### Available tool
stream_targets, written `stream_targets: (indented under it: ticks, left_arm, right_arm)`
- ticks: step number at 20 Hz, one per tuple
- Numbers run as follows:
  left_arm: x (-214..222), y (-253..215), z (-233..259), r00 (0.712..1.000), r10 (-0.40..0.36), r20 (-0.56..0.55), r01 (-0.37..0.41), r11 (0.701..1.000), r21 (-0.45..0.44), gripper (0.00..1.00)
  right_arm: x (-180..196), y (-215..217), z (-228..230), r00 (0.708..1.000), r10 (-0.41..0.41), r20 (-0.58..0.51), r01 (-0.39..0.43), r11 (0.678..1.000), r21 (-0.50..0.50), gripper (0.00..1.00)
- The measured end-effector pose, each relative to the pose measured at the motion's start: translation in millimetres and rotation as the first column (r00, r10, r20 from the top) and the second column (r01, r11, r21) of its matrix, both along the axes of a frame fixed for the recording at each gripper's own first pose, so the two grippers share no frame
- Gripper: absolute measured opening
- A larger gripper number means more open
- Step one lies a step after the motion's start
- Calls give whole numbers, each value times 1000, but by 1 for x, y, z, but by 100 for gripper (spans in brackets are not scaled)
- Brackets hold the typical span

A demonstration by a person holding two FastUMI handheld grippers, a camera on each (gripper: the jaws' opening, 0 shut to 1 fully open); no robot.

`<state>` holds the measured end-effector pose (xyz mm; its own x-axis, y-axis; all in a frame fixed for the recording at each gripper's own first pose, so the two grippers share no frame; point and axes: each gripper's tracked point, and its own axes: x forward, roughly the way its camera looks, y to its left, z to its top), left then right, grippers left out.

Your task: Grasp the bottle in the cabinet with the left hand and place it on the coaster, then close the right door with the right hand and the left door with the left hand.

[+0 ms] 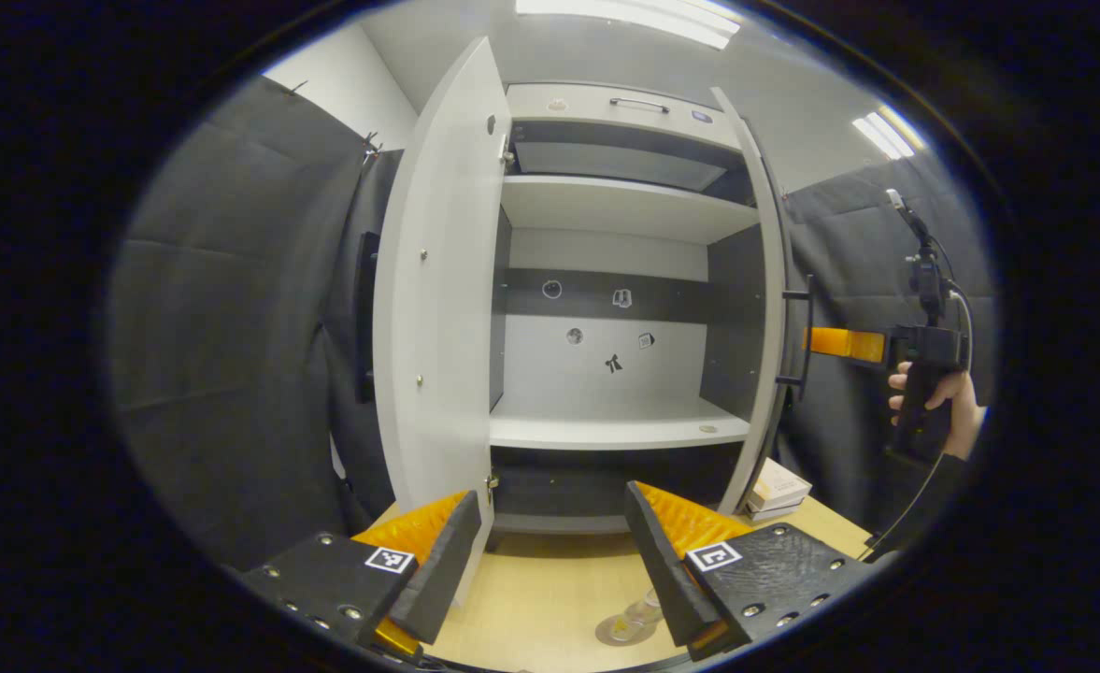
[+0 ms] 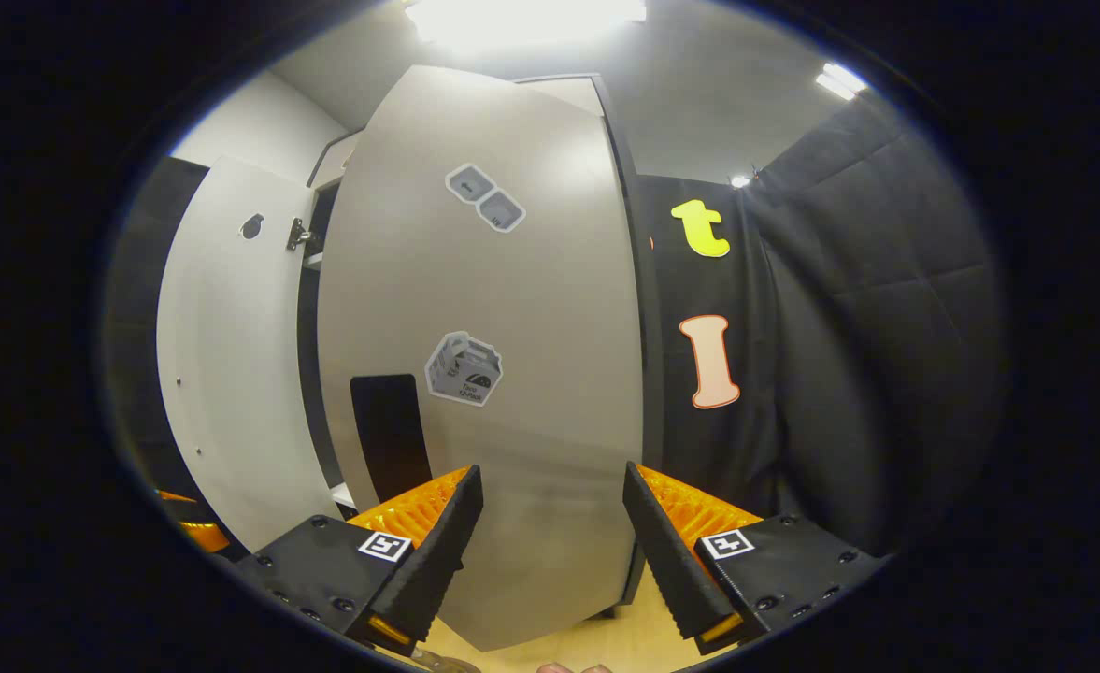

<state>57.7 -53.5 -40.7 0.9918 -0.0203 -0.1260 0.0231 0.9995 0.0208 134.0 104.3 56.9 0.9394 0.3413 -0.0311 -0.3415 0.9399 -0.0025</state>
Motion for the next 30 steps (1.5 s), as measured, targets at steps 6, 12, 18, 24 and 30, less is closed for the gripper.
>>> stream_targets:
  ticks: [6,12,18,24,30]
  left_arm:
    - [-10,35,10,999,-31,36,31,999,-18,91]
    - [-27,112,20,998,25,63,-25,1000,5,89]
    - [-43,191,55,982,122,144,-126,992,16,90]
    - [-13,228,104,971,106,216,-114,993,28,90]
    - [43,243,123,979,13,204,-11,1000,-12,90]
  right_arm:
    - [-7,-18,-13,998,-65,4,65,997,-50,96]
    - [-14,-34,-42,989,-132,-62,129,990,-54,97]
    - [-13,-31,-54,983,-165,-80,162,986,-37,96]
    - [-21,-22,-61,981,-184,-66,181,982,-49,97]
    - [-38,-24,-75,976,-202,-84,198,978,-60,96]
